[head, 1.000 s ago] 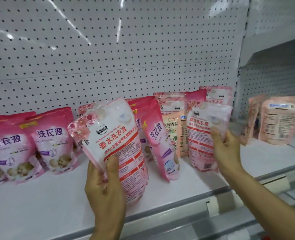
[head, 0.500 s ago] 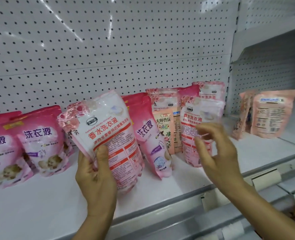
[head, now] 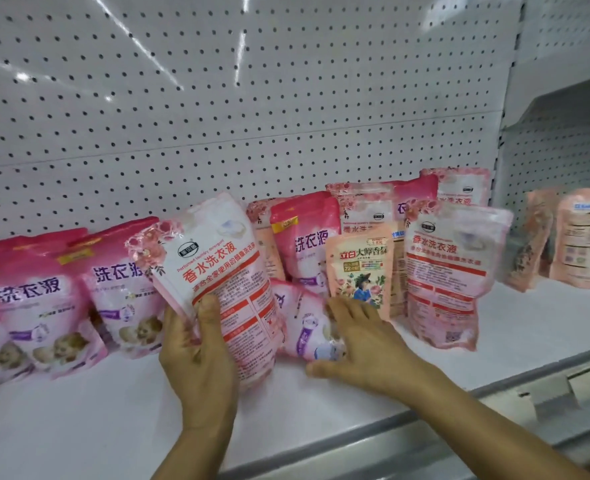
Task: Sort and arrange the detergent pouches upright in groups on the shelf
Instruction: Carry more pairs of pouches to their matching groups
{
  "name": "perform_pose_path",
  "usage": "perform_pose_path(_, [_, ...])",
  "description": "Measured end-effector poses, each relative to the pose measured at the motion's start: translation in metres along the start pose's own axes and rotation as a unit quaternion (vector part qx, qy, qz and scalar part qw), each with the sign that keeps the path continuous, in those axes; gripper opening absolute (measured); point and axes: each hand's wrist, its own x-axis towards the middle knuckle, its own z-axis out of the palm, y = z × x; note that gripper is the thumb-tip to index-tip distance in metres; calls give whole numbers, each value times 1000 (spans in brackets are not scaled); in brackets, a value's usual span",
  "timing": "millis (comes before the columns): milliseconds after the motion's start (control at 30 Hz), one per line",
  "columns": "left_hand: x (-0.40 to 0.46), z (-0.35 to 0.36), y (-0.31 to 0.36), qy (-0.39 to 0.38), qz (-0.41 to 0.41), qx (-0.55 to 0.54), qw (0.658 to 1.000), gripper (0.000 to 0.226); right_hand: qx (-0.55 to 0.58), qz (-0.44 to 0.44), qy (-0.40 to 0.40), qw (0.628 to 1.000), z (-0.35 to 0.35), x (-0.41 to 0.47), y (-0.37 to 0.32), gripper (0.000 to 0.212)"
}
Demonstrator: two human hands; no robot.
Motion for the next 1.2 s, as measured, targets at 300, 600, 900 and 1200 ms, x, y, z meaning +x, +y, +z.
perform_pose_path(300, [31,-34,5,31,-5,-14,999,32,-23,-19,-155,988,-25,18,10,44])
perform_pose_path(600, [34,-46,8,15,-19,-35,999,32,39,41,-89,994,6,65,-55,58])
perform_pose_path(900, [38,-60,4,9,-44,-40,998,16,292,78,22,953,-34,54,-44,17])
perform_pose_path(1200, [4,22,-34,-119,32,38,992,22,315,44,339,885,-42,14,-21,9])
